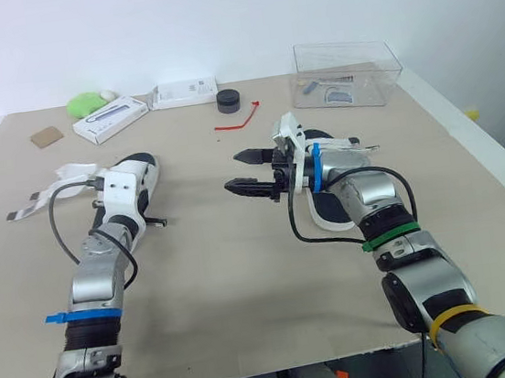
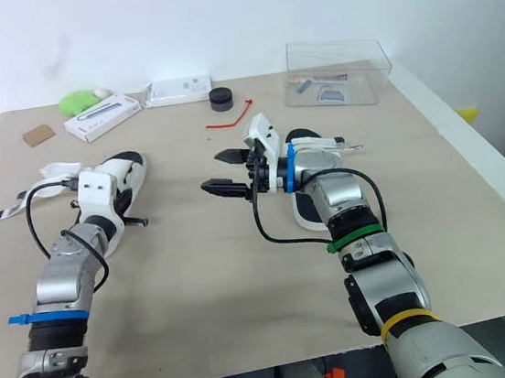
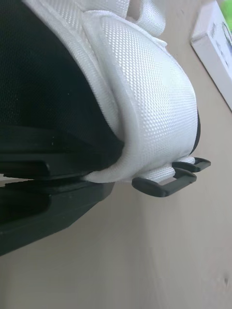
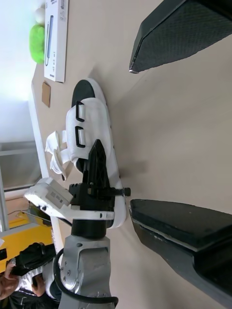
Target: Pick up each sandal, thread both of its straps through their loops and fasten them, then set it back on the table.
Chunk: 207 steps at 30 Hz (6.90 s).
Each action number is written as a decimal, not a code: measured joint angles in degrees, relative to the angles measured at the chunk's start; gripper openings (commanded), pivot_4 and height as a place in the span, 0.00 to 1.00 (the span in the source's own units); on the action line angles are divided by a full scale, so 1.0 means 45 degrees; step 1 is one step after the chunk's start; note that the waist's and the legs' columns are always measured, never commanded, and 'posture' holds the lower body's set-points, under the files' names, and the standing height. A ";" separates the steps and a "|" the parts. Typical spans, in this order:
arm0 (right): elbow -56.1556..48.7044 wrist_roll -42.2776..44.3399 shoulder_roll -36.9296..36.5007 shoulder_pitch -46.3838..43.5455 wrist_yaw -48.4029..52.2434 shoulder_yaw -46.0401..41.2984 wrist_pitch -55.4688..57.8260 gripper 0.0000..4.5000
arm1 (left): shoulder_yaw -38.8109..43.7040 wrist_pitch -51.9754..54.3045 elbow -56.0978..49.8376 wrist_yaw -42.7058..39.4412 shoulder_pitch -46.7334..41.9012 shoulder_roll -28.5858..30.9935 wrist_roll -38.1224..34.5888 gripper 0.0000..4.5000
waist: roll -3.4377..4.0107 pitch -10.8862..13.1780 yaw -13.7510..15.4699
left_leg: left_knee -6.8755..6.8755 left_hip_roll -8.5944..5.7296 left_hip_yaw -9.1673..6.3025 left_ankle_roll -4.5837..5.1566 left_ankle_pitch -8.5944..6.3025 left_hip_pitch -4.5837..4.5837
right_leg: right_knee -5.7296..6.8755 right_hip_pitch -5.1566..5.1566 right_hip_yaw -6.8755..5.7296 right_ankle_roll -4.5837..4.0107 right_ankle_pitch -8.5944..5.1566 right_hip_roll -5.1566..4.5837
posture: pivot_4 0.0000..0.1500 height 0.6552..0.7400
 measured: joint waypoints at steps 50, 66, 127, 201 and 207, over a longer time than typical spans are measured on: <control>-0.5923 0.1035 -0.3873 0.3971 0.3208 0.0159 0.0533 1.00 | -0.1918 -0.4120 -0.5872 -1.1216 0.4789 0.5842 -0.3350 0.97 | 0.0004 0.0002 0.0000 | 0.0038 0.0054 0.0086 0.0026 0.0003 -0.0074 | 0.0045 -0.0127 0.0104 0.0042 -0.0045 0.0171 | 1.00 1.00; -0.7050 -0.0134 -0.4015 0.5607 0.2630 0.1358 0.0023 0.19 | 0.1355 0.3711 -0.5126 -0.7461 0.2976 0.5365 -0.8368 1.00 | -0.0024 0.0019 0.0009 | 0.0043 0.0060 0.0081 -0.0023 0.0050 0.0044 | 0.0195 -0.0096 0.0109 0.0018 -0.0115 0.0232 | 1.00 1.00; -0.7942 -0.2368 -0.3698 0.5552 0.1012 0.3082 -0.0708 0.01 | 0.1863 0.5128 0.9876 -0.6852 -0.6725 0.0284 -0.6373 1.00 | -0.0095 0.0015 -0.0046 | 0.0045 0.0051 0.0044 -0.0079 0.0102 0.0041 | 0.0213 -0.0098 0.0104 -0.0027 -0.0070 0.0258 | 1.00 1.00; -0.3594 -0.3188 -0.2573 0.3112 0.0760 0.3021 -0.2651 0.00 | -0.0297 -0.2634 -0.6510 -1.0185 0.4008 0.7180 -0.4572 0.73 | -0.0136 0.0042 -0.0037 | -0.0012 0.0104 0.0198 -0.0001 0.0141 0.0064 | 0.0186 -0.0139 0.0187 -0.0009 -0.0044 0.0243 | 1.00 1.00; -0.3555 -0.3184 -0.2431 0.3062 0.0799 0.3061 -0.2659 0.00 | 0.1641 0.3721 -0.7787 -0.9572 0.5557 0.8317 -0.9912 0.73 | -0.0130 0.0047 -0.0070 | -0.0028 0.0117 0.0192 -0.0002 0.0122 0.0085 | 0.0190 -0.0145 0.0184 -0.0034 -0.0075 0.0255 | 1.00 1.00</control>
